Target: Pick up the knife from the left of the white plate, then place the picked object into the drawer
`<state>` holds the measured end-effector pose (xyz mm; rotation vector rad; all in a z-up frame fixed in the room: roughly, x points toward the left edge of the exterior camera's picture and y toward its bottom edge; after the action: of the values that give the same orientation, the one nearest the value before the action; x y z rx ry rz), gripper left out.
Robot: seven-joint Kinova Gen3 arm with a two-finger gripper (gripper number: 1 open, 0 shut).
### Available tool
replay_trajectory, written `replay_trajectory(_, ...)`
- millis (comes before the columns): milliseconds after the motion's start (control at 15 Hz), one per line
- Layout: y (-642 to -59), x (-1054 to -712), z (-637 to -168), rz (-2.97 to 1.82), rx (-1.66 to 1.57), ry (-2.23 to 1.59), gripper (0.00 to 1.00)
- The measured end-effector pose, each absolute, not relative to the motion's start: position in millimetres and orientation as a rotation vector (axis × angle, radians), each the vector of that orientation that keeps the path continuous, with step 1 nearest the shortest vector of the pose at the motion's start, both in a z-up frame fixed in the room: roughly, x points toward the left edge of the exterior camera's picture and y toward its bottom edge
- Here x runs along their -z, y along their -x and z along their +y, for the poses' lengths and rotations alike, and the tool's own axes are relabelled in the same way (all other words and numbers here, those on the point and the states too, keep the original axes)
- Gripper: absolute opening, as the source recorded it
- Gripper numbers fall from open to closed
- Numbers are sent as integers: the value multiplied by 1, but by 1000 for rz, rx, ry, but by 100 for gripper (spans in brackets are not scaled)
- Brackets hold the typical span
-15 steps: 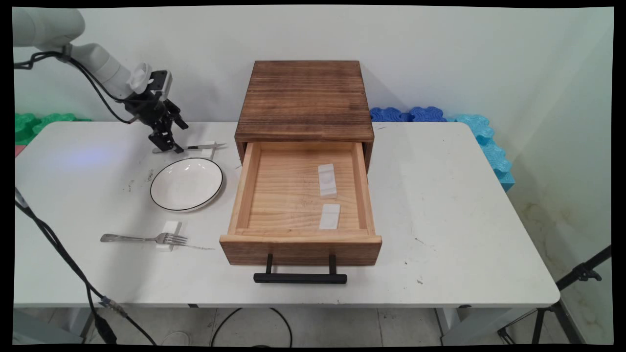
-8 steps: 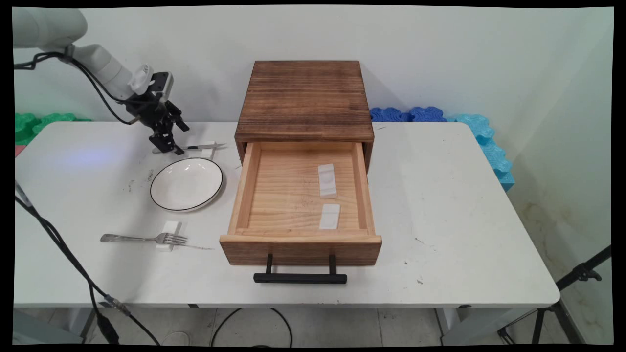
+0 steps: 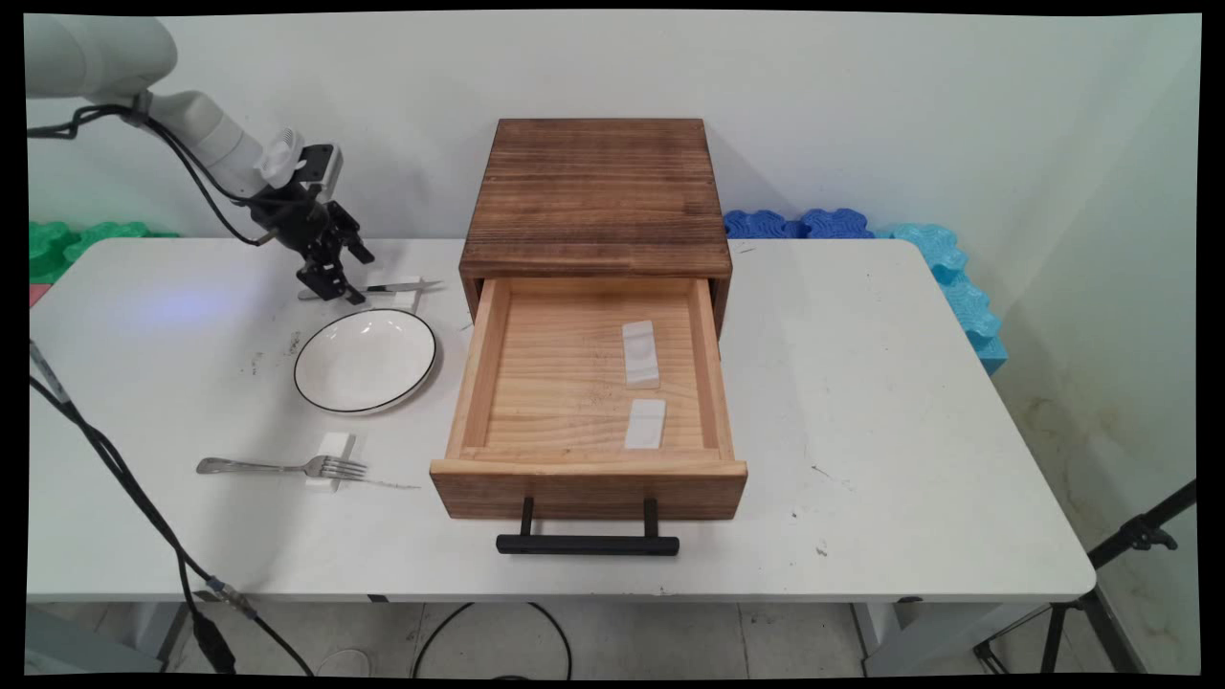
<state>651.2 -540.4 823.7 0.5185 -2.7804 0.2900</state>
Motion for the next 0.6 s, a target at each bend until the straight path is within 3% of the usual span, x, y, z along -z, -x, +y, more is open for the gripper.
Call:
replay_trajectory(67, -651, -823, -541, -2780, -289, -518, 0)
replay_trajectory(600, -653, -820, -541, -2784, -282, -513, 0)
